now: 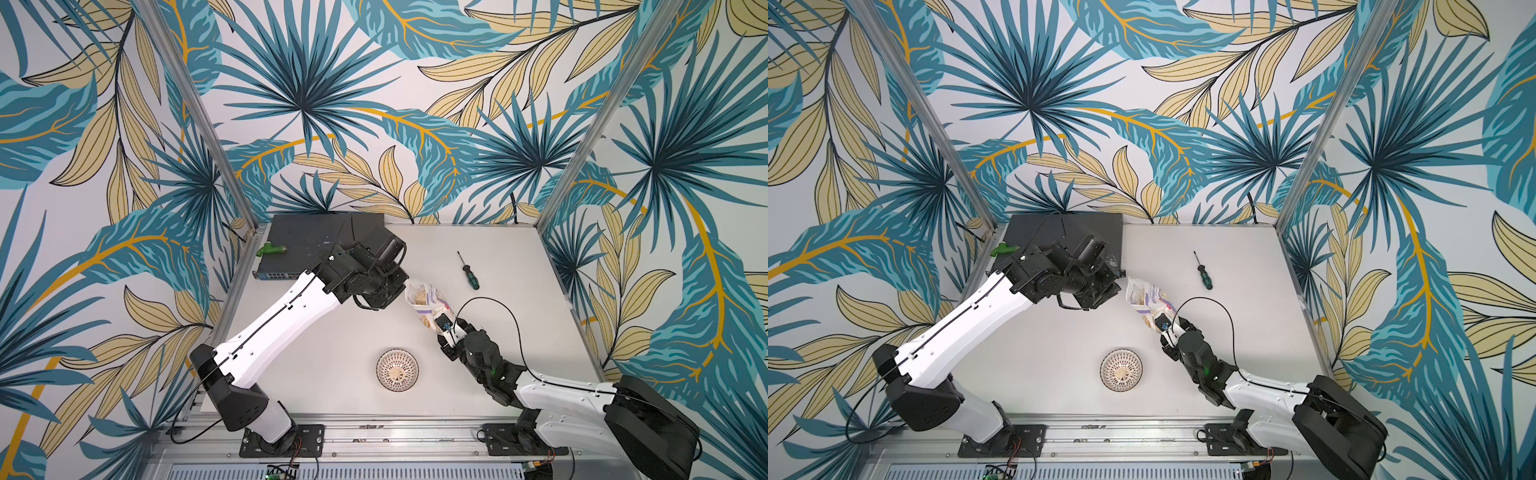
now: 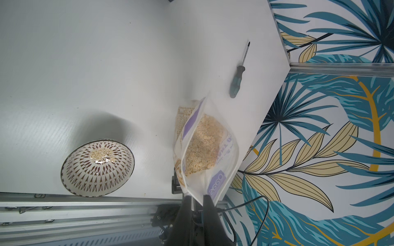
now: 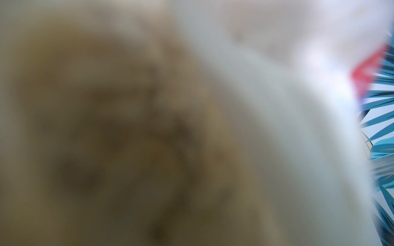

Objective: Pour the oats into the breakfast bowl
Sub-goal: Pick up the oats bag from the center of the board, then pour the oats into the bowl.

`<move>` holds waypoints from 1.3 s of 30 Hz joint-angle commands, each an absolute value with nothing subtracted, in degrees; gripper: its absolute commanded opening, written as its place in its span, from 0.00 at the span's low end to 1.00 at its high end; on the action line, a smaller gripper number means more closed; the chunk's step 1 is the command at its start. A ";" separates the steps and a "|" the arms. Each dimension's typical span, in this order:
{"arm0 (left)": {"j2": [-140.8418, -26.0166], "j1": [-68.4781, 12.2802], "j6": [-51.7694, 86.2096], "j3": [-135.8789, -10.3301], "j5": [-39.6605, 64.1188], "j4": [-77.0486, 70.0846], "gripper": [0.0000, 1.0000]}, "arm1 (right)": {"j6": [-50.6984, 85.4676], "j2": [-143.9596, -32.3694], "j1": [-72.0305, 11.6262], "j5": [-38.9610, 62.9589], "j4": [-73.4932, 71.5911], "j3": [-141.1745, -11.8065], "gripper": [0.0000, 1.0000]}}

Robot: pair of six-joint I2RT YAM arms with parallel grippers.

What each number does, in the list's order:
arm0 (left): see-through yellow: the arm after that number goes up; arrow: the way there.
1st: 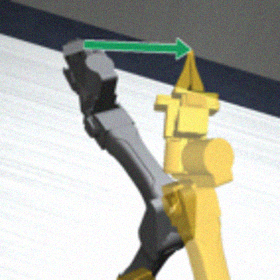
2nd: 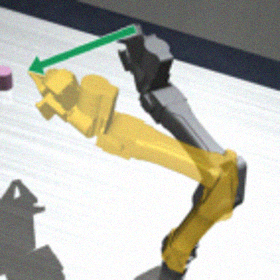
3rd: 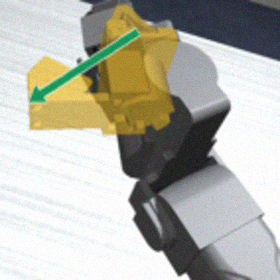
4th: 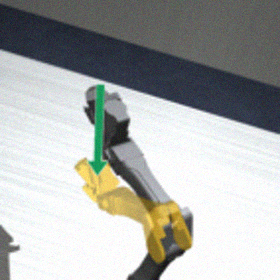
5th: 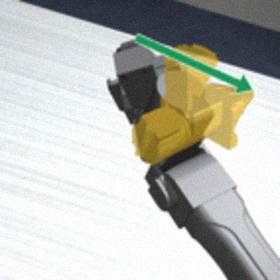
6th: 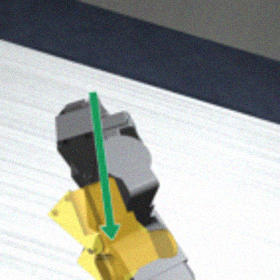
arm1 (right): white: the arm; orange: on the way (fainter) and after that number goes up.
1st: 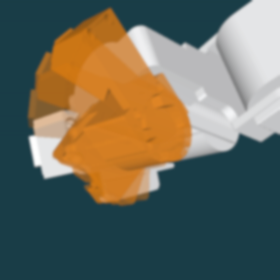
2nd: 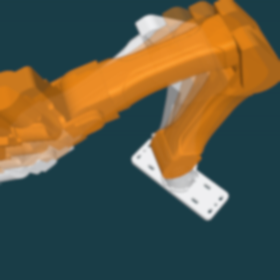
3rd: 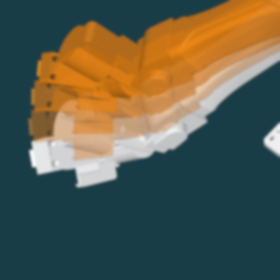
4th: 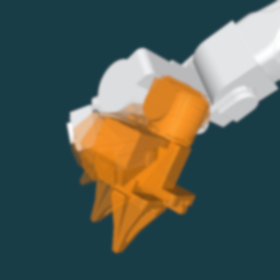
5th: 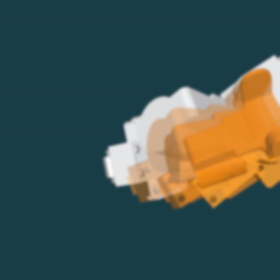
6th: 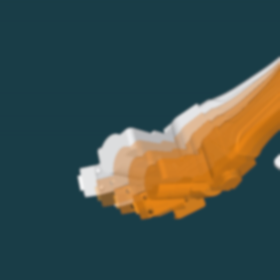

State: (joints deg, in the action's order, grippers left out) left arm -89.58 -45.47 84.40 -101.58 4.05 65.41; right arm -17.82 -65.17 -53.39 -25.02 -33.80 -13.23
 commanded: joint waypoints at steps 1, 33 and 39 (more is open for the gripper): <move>-91.14 -45.44 82.91 -100.67 7.84 62.36 0.17 | -18.36 -61.57 -53.37 -26.59 -45.07 -14.06 0.00; -73.99 -45.46 58.14 -87.10 -13.70 58.79 0.76 | -23.20 -53.95 -52.59 -24.99 17.02 -41.49 0.00; -73.30 -45.47 55.44 -82.60 -8.08 57.79 0.78 | -26.36 -52.98 -53.22 -24.05 22.35 -41.02 0.00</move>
